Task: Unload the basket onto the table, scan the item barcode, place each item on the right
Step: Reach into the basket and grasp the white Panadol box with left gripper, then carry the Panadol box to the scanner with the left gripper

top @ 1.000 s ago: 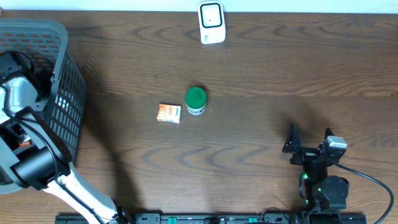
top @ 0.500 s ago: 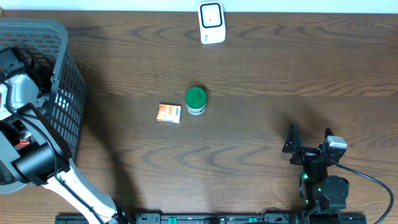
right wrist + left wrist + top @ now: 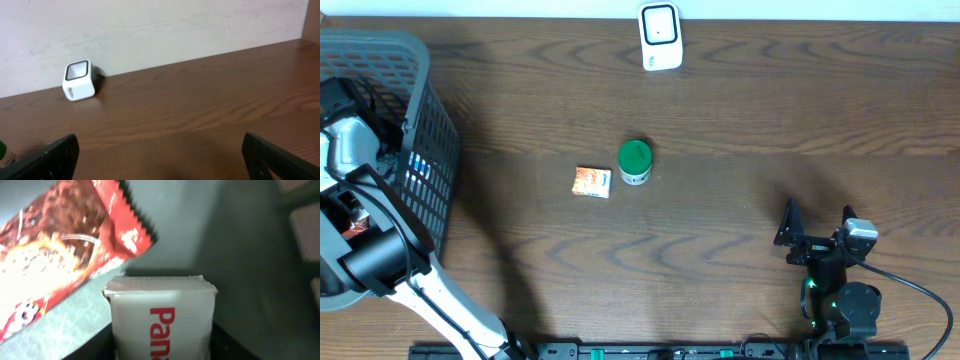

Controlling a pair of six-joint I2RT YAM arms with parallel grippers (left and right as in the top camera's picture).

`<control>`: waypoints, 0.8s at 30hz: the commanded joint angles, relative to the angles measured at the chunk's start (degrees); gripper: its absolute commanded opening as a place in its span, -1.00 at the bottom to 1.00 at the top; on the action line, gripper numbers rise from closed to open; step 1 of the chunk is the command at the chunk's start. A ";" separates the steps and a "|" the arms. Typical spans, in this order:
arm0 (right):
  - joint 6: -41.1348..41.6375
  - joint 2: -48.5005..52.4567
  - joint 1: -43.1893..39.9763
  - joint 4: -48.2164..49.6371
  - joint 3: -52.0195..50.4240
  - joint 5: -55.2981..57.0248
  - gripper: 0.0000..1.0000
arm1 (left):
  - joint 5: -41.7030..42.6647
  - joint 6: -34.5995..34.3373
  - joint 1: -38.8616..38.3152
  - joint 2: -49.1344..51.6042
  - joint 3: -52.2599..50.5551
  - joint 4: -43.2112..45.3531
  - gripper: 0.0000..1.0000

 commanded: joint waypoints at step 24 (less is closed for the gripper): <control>0.61 -0.26 0.72 -0.17 -0.07 0.50 0.99 | 16.31 -2.69 11.69 -25.86 19.71 -24.37 -0.13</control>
